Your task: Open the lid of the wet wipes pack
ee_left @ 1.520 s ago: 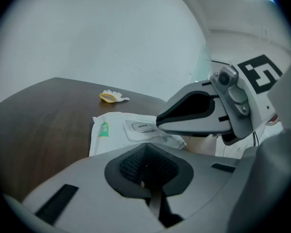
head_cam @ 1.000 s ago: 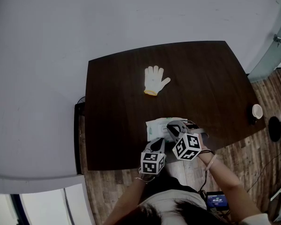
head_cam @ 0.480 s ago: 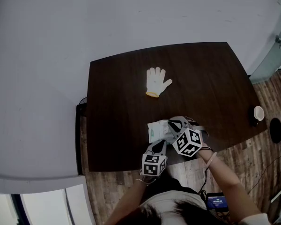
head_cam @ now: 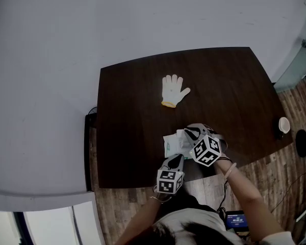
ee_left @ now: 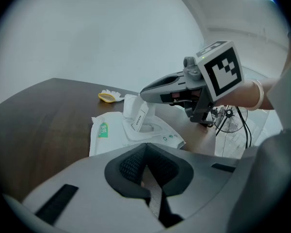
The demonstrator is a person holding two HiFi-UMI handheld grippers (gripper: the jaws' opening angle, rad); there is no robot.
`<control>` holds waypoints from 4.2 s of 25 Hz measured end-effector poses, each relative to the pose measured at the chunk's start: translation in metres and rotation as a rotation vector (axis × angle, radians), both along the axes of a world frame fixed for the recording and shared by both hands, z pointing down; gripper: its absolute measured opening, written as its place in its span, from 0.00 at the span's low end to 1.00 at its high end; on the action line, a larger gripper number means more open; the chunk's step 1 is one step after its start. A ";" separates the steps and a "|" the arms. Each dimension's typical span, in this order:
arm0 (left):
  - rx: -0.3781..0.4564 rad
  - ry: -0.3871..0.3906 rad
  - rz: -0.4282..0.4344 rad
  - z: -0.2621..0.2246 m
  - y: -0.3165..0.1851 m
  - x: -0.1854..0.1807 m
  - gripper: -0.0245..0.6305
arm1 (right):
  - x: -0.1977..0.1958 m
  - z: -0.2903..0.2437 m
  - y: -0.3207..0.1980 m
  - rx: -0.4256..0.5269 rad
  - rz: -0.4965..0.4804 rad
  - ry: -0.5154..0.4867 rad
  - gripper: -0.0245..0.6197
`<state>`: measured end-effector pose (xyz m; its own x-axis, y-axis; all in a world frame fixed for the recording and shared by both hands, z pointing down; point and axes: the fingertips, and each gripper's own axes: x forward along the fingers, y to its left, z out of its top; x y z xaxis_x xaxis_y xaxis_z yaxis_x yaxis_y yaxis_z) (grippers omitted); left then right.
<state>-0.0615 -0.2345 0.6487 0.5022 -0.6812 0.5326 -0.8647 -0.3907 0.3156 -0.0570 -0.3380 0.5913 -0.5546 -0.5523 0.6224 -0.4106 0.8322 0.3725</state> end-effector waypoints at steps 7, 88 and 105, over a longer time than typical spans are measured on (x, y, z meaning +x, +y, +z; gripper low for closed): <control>-0.001 -0.001 0.002 0.000 -0.001 -0.001 0.07 | -0.001 0.006 -0.013 -0.039 0.031 -0.030 0.11; 0.286 0.007 -0.089 -0.151 0.045 0.020 0.07 | 0.080 -0.103 0.094 0.007 0.201 -0.469 0.05; 0.400 -0.049 -0.104 -0.212 0.115 0.042 0.07 | 0.115 -0.147 0.186 0.100 0.205 -0.536 0.05</control>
